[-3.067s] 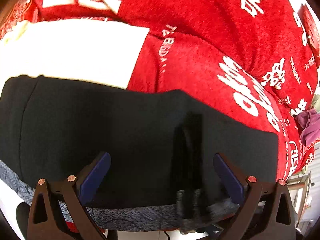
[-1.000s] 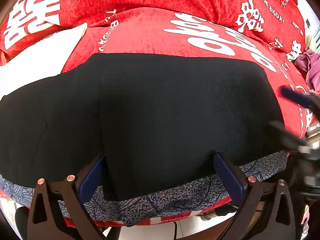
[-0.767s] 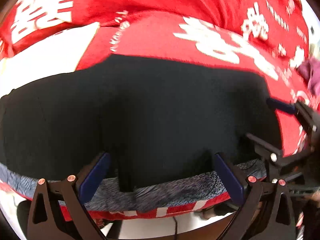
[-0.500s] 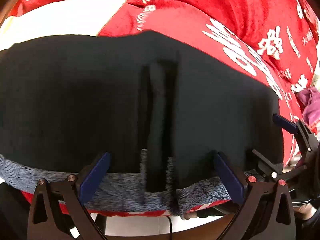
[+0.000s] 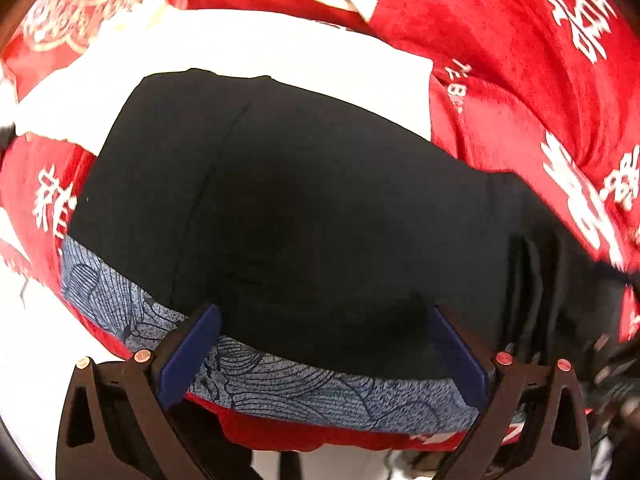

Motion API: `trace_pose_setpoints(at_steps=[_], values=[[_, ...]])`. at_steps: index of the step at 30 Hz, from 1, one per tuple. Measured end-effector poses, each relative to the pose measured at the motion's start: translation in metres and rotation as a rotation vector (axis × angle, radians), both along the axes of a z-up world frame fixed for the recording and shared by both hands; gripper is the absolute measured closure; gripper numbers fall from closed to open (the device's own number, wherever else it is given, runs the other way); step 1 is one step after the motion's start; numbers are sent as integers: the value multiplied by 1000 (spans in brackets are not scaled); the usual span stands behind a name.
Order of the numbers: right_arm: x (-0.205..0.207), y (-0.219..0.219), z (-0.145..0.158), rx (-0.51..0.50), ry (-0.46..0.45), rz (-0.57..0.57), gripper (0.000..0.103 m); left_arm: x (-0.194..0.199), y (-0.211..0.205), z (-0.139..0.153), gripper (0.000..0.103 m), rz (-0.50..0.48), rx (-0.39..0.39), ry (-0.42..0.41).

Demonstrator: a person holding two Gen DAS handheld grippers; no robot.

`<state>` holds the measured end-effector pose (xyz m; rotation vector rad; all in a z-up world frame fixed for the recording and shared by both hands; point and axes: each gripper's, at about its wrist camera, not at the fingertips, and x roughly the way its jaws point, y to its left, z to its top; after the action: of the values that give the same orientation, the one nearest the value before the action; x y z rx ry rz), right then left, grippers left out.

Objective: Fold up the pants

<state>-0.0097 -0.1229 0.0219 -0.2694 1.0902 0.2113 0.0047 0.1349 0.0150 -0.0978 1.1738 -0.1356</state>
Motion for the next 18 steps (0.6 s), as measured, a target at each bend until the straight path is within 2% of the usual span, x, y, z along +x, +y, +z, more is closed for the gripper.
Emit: trace_pose_setpoints(at_steps=[3,6,7,9,12,14,16,17,18], values=[[10,15,15,52,-37,27,0,-6,-10,-4,0,-9,34,-15],[19,33,-9,-54,22,75,0,-8,-13,-2,0,-12,48,-14],[23,35,-15,-54,38,83,0,-7,-4,3,0,17,35,-16],[29,35,-10,-35,43,58,0,-9,17,13,0,80,-10,-35],[34,49,10,16,-20,125,0,-9,38,4,0,184,-18,-13],[42,72,0,-63,5,199,0,-3,47,-17,0,185,-39,61],[48,92,-27,-198,79,281,0,-4,57,-19,0,204,-113,66],[51,99,-41,-250,102,339,0,-5,59,-19,0,203,-115,65],[56,98,-38,-210,92,357,0,-6,60,-19,0,197,-115,62]])
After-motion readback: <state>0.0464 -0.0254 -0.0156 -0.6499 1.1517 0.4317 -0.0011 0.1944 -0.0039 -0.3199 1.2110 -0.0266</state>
